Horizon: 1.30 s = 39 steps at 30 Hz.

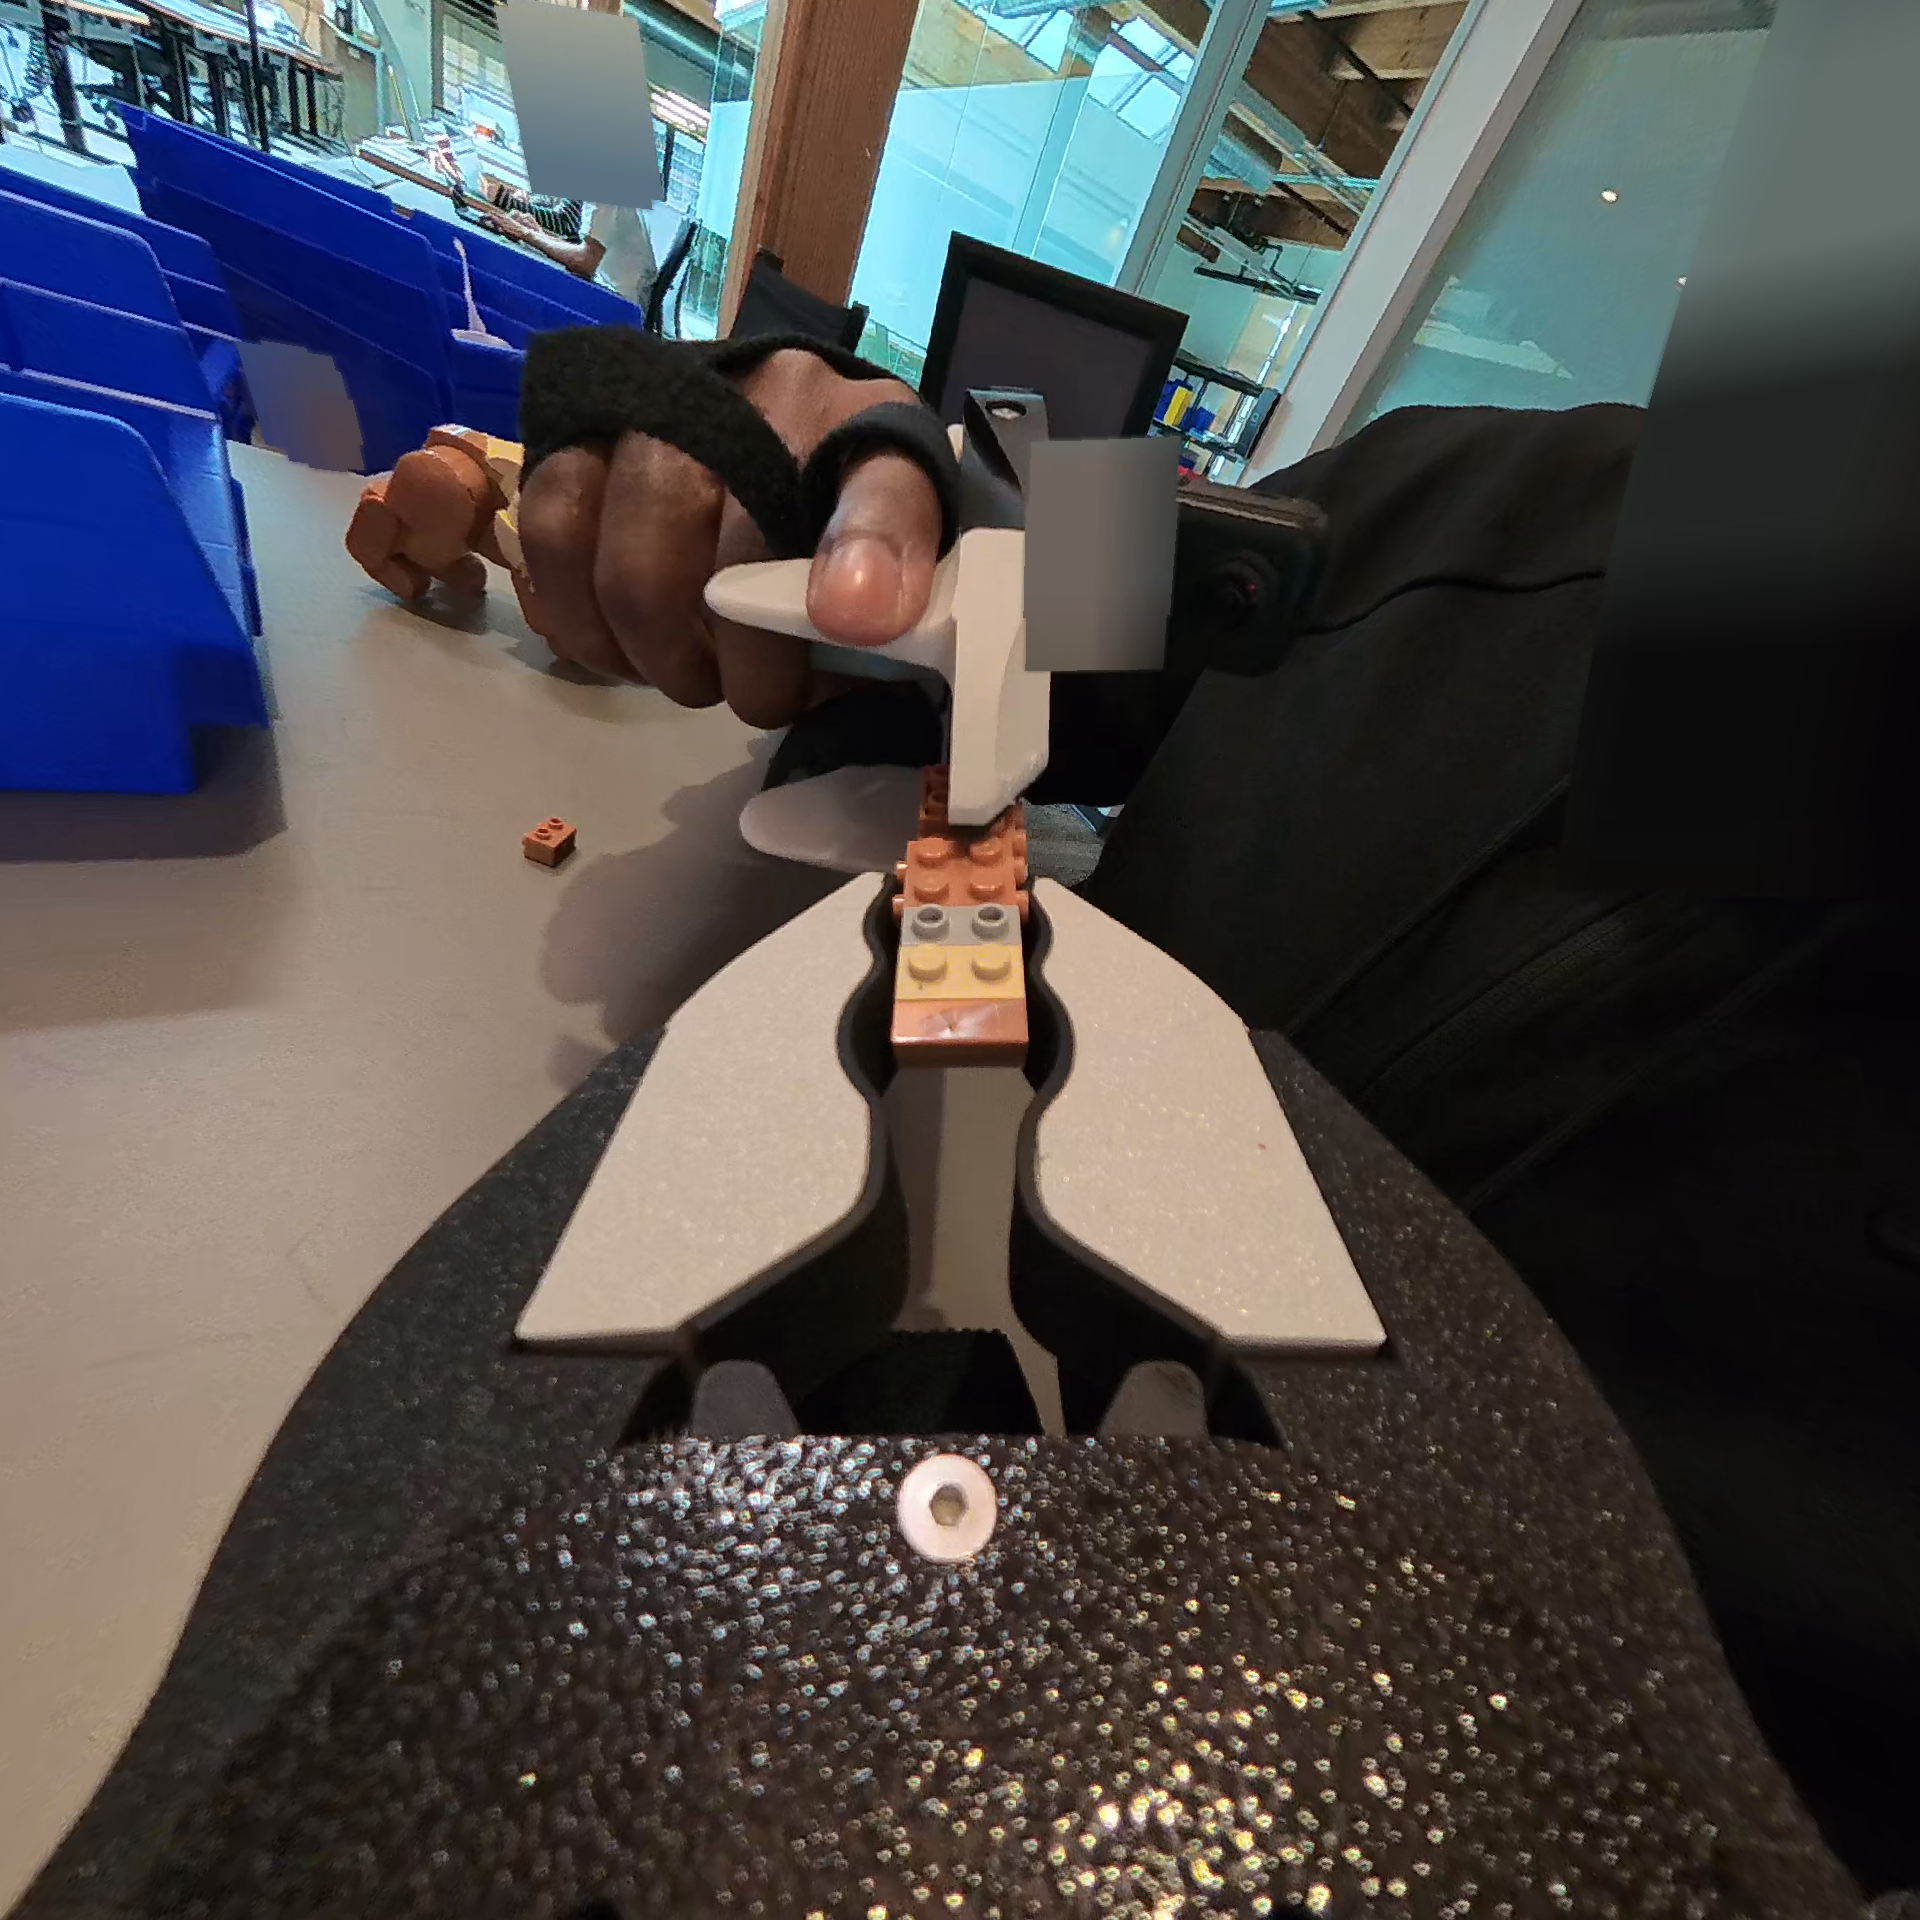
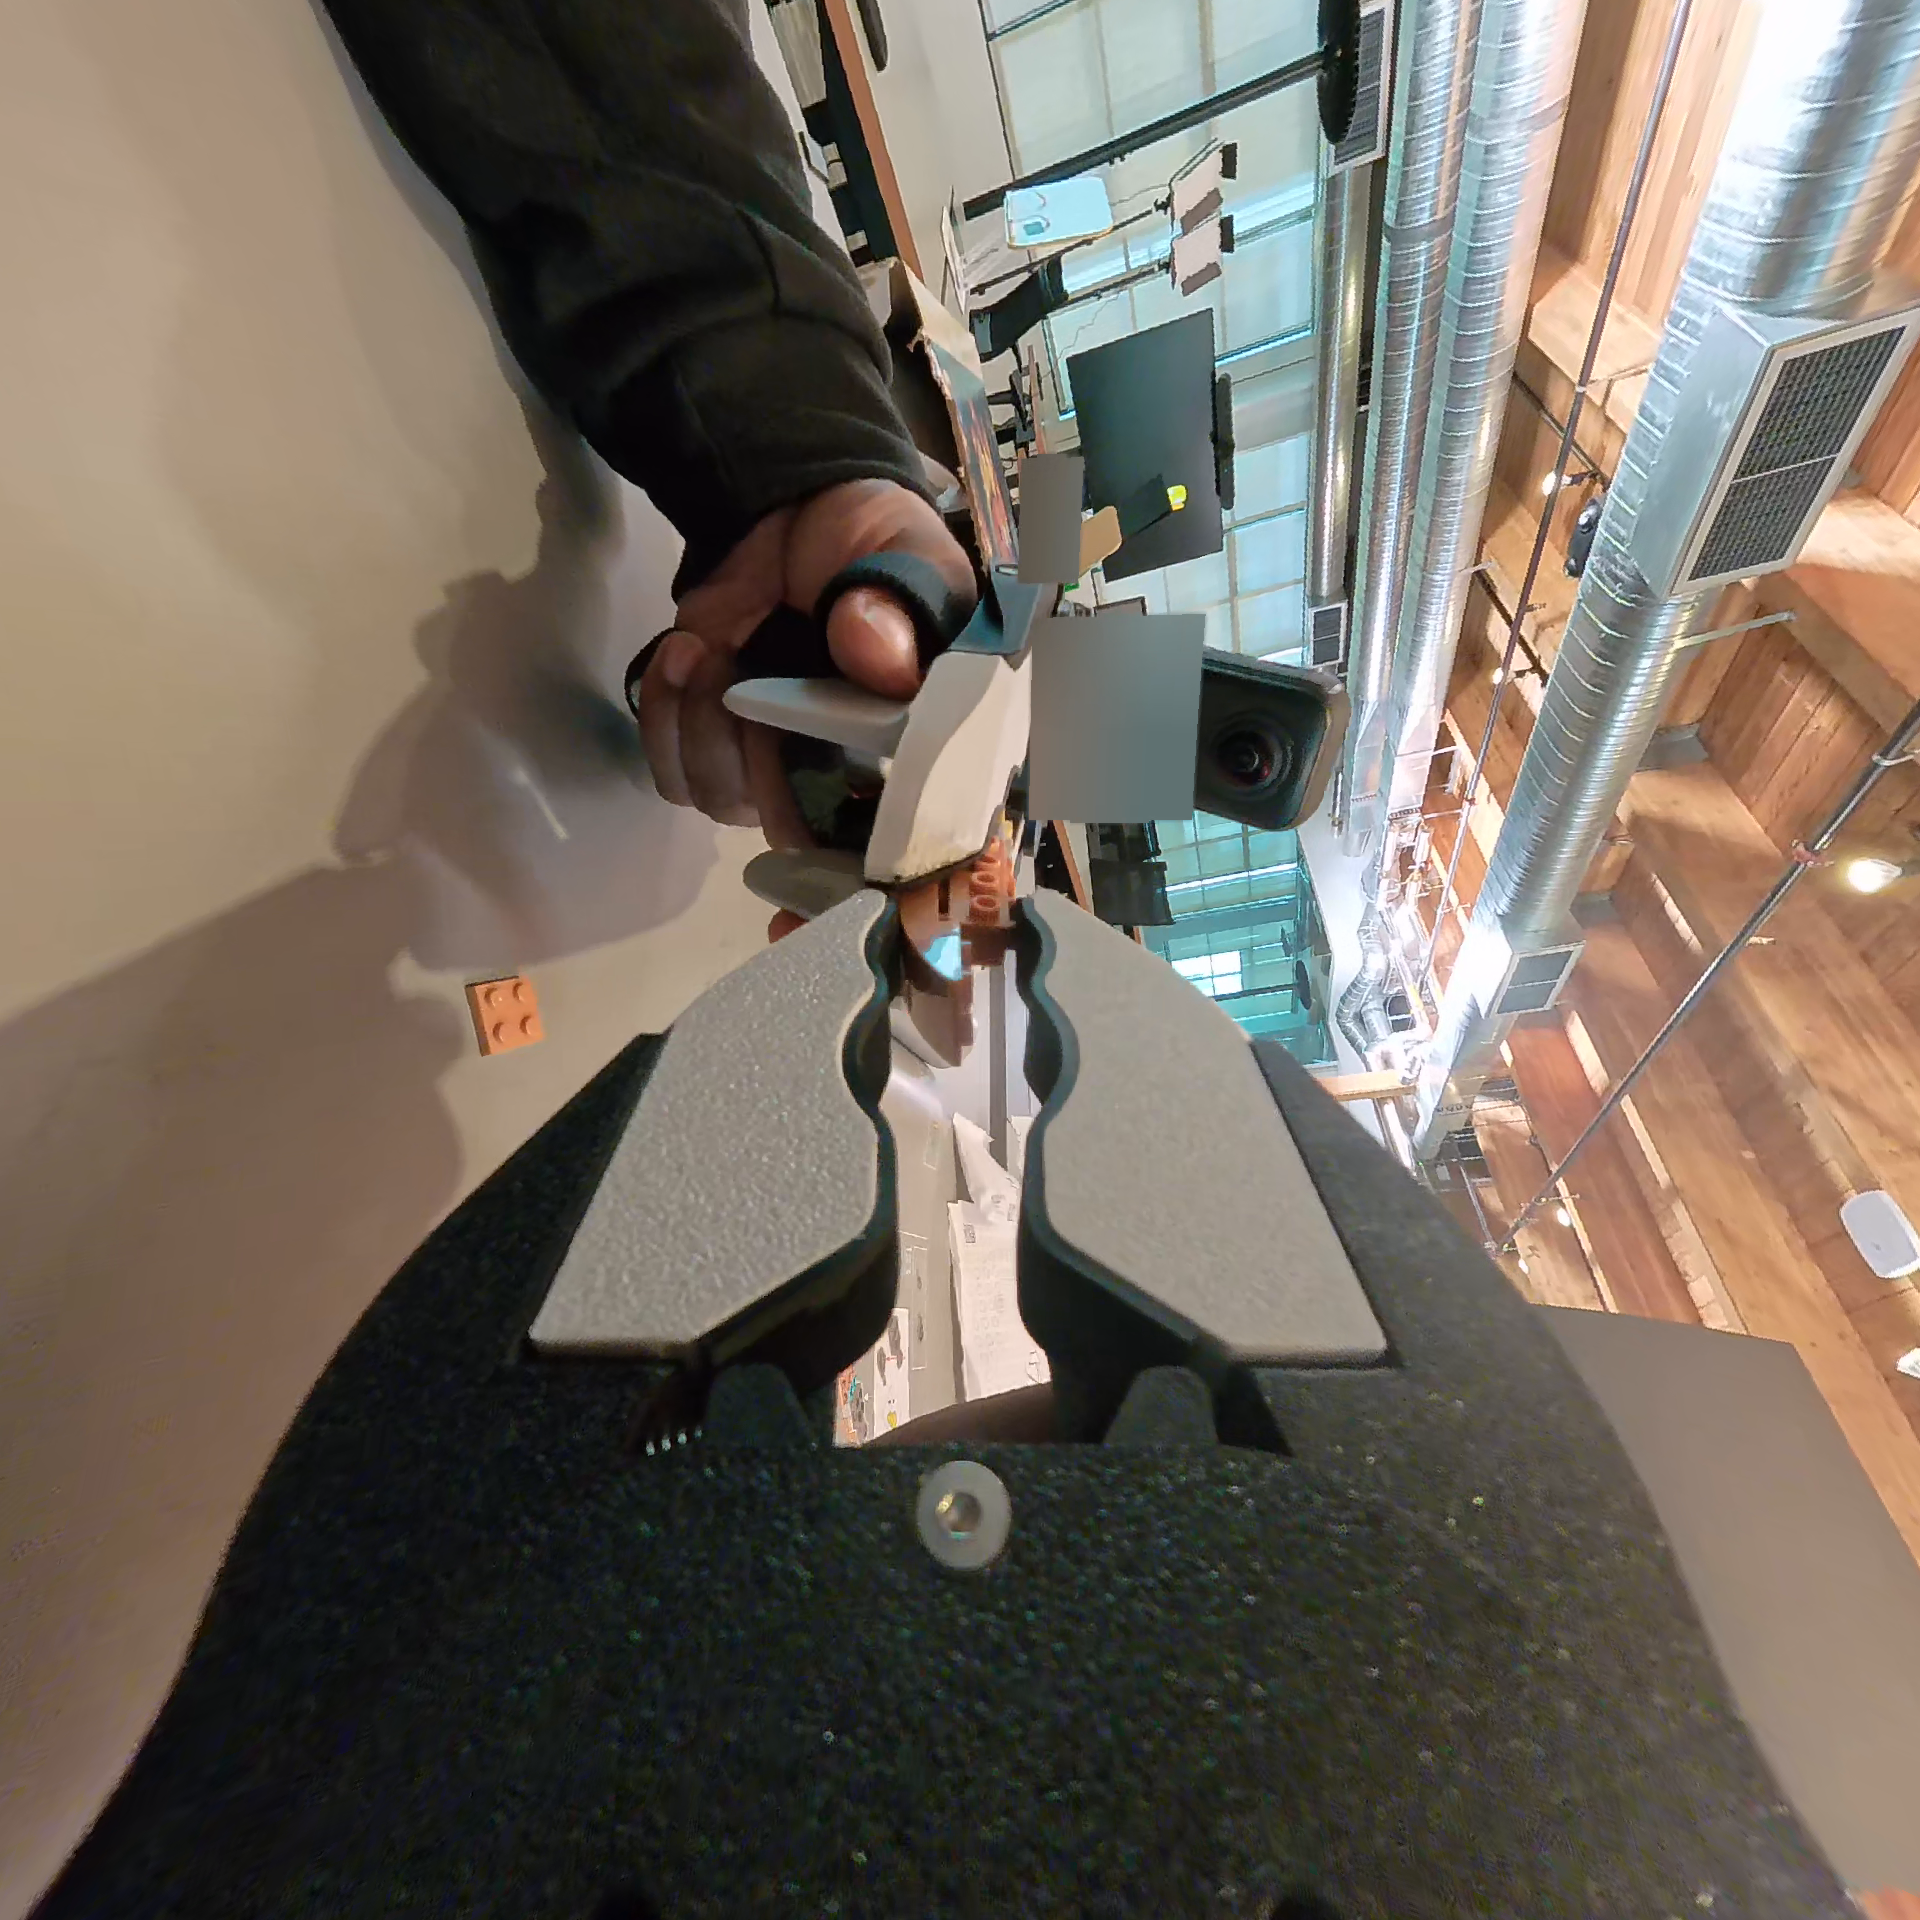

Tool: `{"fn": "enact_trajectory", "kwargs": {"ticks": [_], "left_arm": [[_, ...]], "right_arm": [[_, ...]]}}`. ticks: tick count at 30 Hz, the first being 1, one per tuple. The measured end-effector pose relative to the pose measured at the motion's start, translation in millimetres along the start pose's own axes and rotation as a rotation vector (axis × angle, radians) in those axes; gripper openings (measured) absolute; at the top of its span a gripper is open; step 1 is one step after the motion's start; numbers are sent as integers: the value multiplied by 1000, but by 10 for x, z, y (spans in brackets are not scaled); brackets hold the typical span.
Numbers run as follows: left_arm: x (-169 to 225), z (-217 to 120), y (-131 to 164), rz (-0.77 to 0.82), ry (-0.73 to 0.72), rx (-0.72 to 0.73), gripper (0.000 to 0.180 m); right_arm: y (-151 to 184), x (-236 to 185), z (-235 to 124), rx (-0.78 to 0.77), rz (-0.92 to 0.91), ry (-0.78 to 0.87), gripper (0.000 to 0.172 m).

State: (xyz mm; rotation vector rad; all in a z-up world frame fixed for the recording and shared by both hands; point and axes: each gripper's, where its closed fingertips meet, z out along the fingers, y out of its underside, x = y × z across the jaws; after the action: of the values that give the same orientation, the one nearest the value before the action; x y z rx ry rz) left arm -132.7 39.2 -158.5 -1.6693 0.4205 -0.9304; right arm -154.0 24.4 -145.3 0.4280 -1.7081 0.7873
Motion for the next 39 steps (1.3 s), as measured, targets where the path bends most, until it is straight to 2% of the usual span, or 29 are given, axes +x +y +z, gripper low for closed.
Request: {"fn": "enact_trajectory", "kwargs": {"ticks": [24, 29, 32, 35, 39], "left_arm": [[22, 29, 10, -3, 18, 5, 21], [22, 17, 9, 28, -4, -4, 34], [-13, -43, -15, 35, -31, 3, 36], [-32, -108, -62, 23, -42, 26, 35], [-22, -120, -71, 25, -34, 32, 20]], "right_arm": [[-6, -27, 4, -28, 25, -48, 20], [4, -17, -8, -19, 52, -49, 20], [11, -13, -21, -7, 85, -57, 20], [15, 2, -33, 3, 109, -57, 20], [26, 10, -40, 6, 127, -60, 20]]}}
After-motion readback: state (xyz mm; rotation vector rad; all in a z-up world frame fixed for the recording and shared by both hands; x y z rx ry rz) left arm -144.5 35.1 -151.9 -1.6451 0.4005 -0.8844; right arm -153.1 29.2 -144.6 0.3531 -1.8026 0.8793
